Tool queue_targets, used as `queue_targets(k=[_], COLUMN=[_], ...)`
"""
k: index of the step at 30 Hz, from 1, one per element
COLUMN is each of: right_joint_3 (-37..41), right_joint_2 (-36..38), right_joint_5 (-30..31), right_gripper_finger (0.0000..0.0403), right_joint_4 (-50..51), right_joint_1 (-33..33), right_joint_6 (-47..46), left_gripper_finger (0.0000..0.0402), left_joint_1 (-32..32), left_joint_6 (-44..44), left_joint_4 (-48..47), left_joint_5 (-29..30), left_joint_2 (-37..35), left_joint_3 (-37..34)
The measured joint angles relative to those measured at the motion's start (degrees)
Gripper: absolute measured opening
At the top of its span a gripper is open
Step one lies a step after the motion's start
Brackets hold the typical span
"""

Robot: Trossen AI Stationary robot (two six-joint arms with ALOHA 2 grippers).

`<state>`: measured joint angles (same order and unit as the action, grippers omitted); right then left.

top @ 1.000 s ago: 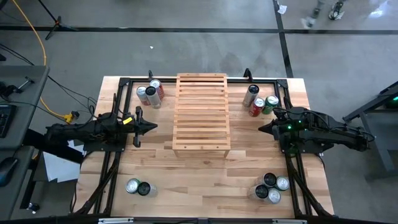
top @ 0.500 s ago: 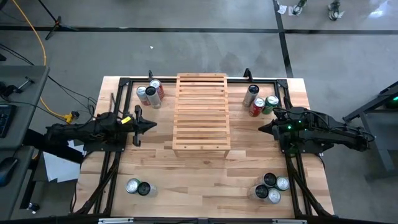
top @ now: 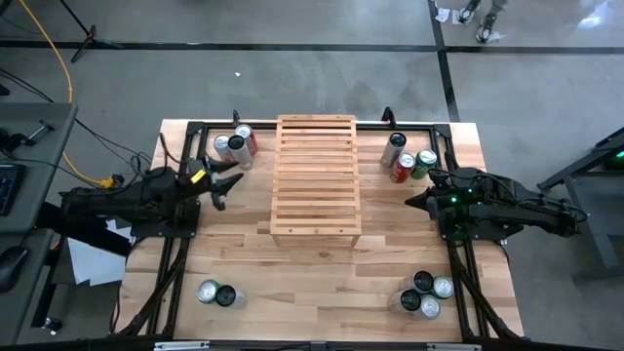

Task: Place canned beverage on shelf
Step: Put the left white yellow soda can on the shelf

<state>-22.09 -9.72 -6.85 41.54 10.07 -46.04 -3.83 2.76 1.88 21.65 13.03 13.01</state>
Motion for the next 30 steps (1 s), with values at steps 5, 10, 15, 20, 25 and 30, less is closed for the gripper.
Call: queue_targets(k=[5, 10, 15, 20, 25, 30], right_joint_3=[0.0, 0.0, 0.0, 0.0, 0.0, 0.0], right_joint_2=[-0.01, 0.0, 0.0, 0.0, 0.0, 0.0], right_joint_5=[0.01, 0.02, 0.0, 0.0, 0.0, 0.02], right_gripper_finger=[0.0016, 0.0016, 0.0016, 0.0016, 0.0016, 0.0016], right_joint_4=[-0.01, -0.02, -0.02, -0.01, -0.01, 0.0], right_joint_1=[0.02, 0.0, 0.0, 0.0, 0.0, 0.02], right_joint_6=[0.02, 0.0, 0.0, 0.01, 0.02, 0.0], left_gripper_finger=[0.025, 0.0276, 0.028, 0.028, 0.028, 0.028], left_joint_1=[-2.15, -6.73, -14.1, -21.25, -26.56, -29.66], left_joint_6=[-1.0, -0.96, 6.5, 16.16, 18.26, 19.67], left_joint_4=[-6.79, -8.67, -9.94, -12.7, -12.72, -11.86], left_joint_5=[9.27, 24.11, 28.37, 20.6, 14.95, 12.26], left_joint_2=[11.16, 22.55, 30.16, 34.01, 36.35, 38.52], left_joint_3=[8.97, 15.0, 17.68, 17.91, 17.91, 17.91])
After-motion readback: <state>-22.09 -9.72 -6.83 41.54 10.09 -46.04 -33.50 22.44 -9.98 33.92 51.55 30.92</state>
